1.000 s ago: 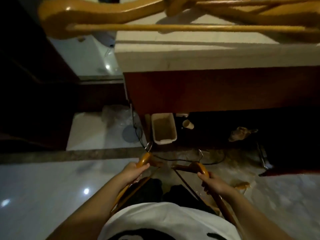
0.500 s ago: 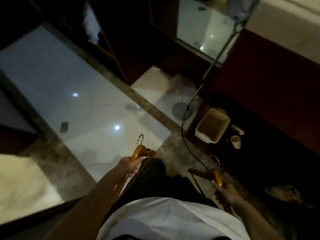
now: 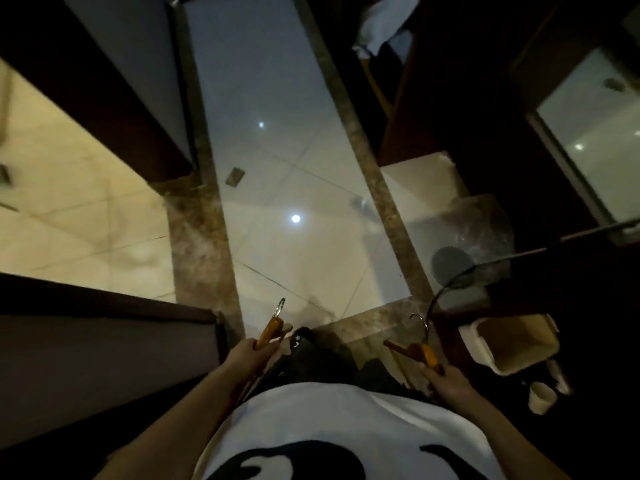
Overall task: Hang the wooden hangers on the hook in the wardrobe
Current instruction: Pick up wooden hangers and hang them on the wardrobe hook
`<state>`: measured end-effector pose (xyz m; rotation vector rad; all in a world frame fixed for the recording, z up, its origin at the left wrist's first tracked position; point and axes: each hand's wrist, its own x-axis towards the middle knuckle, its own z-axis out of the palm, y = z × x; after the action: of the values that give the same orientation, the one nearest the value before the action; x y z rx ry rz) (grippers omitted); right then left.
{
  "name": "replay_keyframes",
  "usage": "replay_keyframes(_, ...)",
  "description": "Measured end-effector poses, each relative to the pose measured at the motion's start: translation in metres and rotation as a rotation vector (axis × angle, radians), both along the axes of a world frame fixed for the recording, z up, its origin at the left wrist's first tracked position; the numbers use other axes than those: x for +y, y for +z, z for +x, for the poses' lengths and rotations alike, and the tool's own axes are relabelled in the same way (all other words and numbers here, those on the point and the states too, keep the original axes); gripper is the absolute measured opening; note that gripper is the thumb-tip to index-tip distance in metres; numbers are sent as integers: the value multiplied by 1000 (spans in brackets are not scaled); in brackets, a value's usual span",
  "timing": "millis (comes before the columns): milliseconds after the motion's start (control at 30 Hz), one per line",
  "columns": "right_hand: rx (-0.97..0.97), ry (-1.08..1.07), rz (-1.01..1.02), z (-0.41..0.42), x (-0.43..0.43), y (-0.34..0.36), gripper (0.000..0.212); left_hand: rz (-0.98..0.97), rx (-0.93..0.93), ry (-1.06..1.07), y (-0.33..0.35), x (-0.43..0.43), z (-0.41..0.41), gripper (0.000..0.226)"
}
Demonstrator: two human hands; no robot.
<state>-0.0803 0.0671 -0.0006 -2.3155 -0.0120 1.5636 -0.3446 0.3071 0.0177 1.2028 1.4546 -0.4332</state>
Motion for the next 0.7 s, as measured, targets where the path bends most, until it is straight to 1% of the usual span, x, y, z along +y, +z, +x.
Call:
replay_keyframes(100,39,82,58,0,66,9,21,7,6,55,-7,25,-19,26)
replay_keyframes(200,1,171,102,4,131,15,33,-19,9,68,-12,51,-35,29)
replay_keyframes(300,-38,243,146,9,190,25,32,-60,-16,146,-12,75,-43,34)
replay_keyframes(400,-80,296,201,15,242,38,27,-70,-44,204,-12,95,-45,33)
replay_keyframes(533,-75,313,225,30,296,41,25,-72,-23,236,-14,121,-41,33)
replay_keyframes(700,-33,348,196,60,343,23,28,-71,28,259,-16,167,-18,32)
